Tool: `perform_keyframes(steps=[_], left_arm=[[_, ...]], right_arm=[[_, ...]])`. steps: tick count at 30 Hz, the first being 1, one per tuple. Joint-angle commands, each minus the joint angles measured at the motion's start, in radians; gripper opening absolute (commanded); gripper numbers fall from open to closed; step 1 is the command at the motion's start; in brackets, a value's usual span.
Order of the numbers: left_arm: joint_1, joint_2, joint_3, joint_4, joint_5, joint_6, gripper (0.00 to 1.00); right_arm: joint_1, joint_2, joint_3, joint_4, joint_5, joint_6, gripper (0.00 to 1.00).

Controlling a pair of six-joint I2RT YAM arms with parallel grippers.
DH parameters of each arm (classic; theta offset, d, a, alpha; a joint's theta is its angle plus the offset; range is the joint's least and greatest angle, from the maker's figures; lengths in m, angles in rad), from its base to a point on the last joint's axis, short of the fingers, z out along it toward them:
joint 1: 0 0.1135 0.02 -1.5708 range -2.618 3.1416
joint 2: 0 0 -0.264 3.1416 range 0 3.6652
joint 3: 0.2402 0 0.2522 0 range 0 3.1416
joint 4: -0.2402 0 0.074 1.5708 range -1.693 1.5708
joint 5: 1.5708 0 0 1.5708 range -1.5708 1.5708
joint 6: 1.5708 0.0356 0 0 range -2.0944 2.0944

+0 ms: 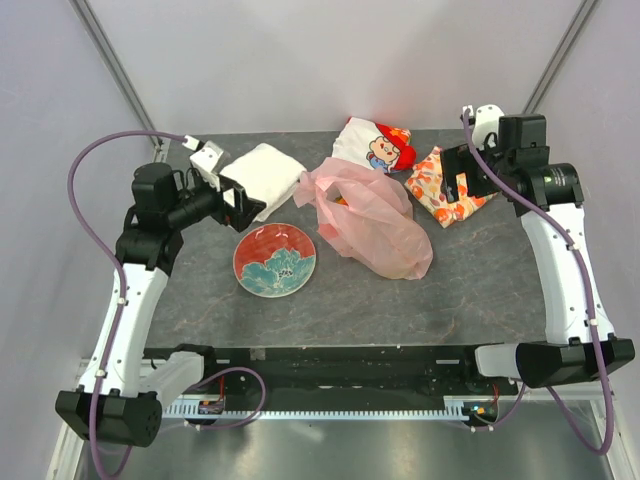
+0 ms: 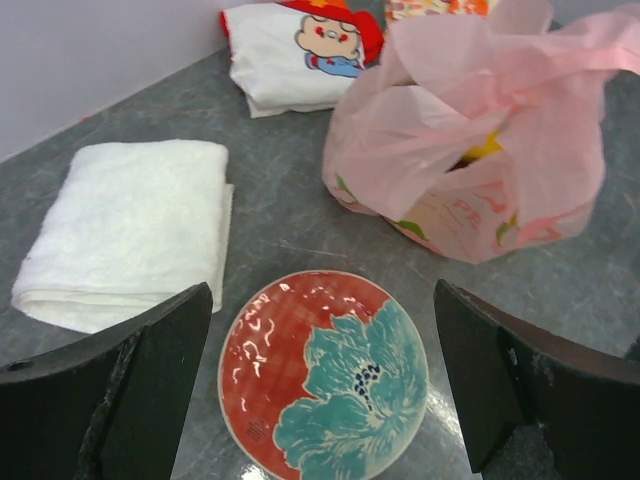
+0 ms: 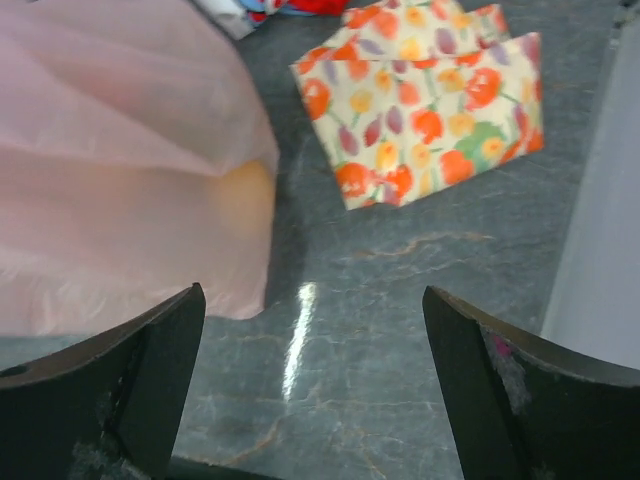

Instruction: Take the fake fruits out of the plastic bag

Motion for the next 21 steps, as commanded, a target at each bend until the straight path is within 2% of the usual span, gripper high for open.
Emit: perform_keyframes(steps=[1, 4, 5, 6, 7, 9, 12, 18, 21], left_arm=[[-0.05, 0.014, 0.084, -0.089, 0.117, 0.09, 0.98], [-0.106, 0.038, 0.123, -0.132, 0.123, 0.156, 0.98], [-0.127, 0.054, 0.139, -0.143, 0.109, 0.177, 0.95], [-0.176, 0.084, 0.152, -0.149, 0.086, 0.209, 0.95], [-0.199, 0.107, 0.166, -0.158, 0.028, 0.216, 0.94], [-0.233, 0.146, 0.218, -0.163, -0.003, 0.196, 0.93], [-0.238, 0.195, 0.256, -0.132, -0.02, 0.17, 0.91], [-0.242, 0.282, 0.336, -0.129, -0.043, 0.265, 0.9], [-0.244, 0.322, 0.374, -0.146, 0.02, 0.268, 0.9]], right_arm=[[0.005, -0.049, 0.085, -0.062, -0.318, -0.055, 0.98], [0.013, -0.071, 0.113, -0.056, -0.525, -0.117, 0.98], [0.057, -0.066, 0.11, 0.0, -0.508, -0.09, 0.98], [0.078, -0.051, 0.114, 0.007, -0.501, -0.08, 0.98], [0.127, -0.029, 0.151, 0.003, -0.49, -0.088, 0.98], [0.175, 0.035, 0.194, 0.007, -0.481, -0.097, 0.98], [0.258, 0.087, 0.251, 0.067, -0.461, -0.106, 0.97], [0.413, 0.178, 0.32, 0.104, -0.403, -0.177, 0.97], [0.471, 0.209, 0.32, 0.113, -0.392, -0.203, 0.97]])
